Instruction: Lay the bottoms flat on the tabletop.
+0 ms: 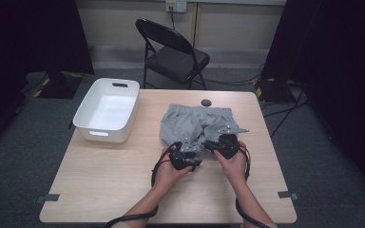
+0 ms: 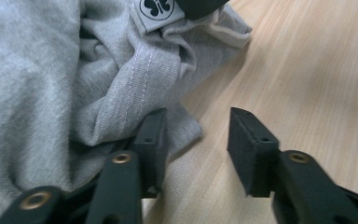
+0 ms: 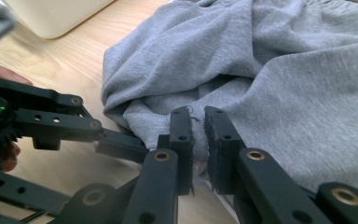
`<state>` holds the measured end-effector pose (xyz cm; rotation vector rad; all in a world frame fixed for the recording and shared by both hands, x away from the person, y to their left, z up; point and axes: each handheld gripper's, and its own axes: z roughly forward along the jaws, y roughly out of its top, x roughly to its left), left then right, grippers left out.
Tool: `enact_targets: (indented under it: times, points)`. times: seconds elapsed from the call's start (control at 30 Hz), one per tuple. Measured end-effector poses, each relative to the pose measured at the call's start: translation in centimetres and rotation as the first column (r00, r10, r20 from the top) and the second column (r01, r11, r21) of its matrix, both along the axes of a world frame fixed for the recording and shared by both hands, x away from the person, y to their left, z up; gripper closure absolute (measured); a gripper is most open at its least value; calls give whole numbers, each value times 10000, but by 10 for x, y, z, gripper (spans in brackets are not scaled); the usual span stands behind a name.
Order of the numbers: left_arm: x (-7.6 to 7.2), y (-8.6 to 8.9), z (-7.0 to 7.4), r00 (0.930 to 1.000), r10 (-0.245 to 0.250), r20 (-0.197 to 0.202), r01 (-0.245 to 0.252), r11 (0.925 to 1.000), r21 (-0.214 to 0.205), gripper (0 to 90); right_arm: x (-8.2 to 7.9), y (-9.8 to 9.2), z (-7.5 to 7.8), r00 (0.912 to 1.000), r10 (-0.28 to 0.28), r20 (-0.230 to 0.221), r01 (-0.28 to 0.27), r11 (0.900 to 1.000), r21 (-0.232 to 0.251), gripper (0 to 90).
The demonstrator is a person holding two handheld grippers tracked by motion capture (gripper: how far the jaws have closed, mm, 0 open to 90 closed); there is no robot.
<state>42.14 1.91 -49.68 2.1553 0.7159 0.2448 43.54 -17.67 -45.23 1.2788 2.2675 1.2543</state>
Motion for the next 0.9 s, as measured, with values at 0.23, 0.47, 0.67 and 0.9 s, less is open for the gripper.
enact_targets:
  times: [0.23, 0.47, 0.67, 0.9]
  points:
    - [2, 3, -2, 9993, 236, 276, -243, 9994, 260, 818, -2, -2, -4, 10000, -1, -35, 2, 10000, 39, 821]
    - [1, 5, -2, 9992, 374, 131, -376, 9991, 206, 894, -6, -3, -9, 9999, -113, -66, 113, 9999, 34, 821]
    - [0, 7, 1, 9988, 435, -219, -429, 9986, 294, 900, -8, -5, -8, 9999, -147, -25, 147, 9999, 4, 821]
    - [-3, 22, 5, 9962, 475, -732, -438, 9977, 526, 900, -9, -16, -6, 9993, -380, 23, 380, 9993, -63, 821]
